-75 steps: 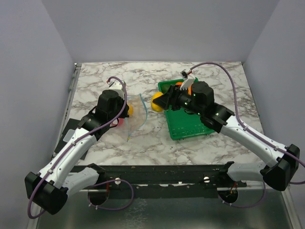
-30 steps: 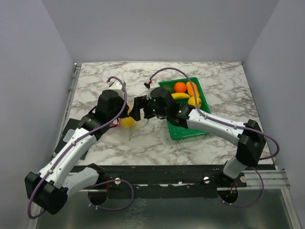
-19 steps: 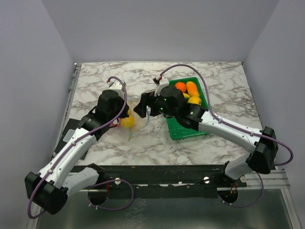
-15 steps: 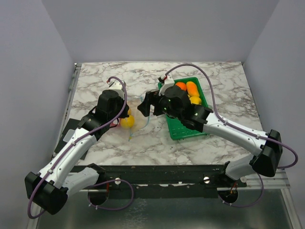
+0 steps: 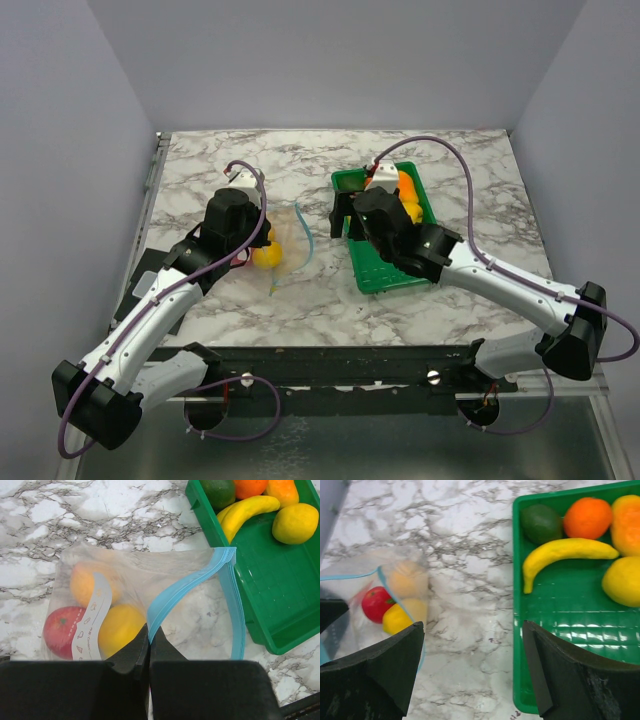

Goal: Place the food in the zip-top bag and seal the zipper
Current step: Pick up the fake fruit from the bin.

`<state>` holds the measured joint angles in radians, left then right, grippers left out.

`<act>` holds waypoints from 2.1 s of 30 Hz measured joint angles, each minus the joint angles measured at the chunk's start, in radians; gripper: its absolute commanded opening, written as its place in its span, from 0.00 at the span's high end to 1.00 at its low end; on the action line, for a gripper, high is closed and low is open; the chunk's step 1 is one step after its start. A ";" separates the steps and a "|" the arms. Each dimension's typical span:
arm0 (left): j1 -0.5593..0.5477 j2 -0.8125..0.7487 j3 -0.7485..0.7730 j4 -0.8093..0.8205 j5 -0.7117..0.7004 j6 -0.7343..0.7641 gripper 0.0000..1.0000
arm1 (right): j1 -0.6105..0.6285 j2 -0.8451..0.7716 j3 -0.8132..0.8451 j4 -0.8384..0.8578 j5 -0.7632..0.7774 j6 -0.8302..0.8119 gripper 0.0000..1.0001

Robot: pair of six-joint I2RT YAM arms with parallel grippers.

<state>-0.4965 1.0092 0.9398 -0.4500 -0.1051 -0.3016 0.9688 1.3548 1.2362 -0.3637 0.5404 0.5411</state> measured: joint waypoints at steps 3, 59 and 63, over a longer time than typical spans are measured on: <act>0.000 0.000 0.000 0.000 0.000 0.000 1.00 | -0.008 0.000 0.000 -0.041 0.067 -0.002 0.16; 0.000 0.000 0.000 0.000 0.000 0.006 1.00 | -0.483 0.512 0.071 -0.100 0.118 -0.046 0.32; 0.000 0.000 0.000 0.000 0.000 0.007 1.00 | -0.491 0.523 0.075 -0.094 0.113 -0.050 0.44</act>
<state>-0.4965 1.0092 0.9398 -0.4500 -0.1051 -0.2943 0.4782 1.8782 1.3109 -0.4576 0.6533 0.4911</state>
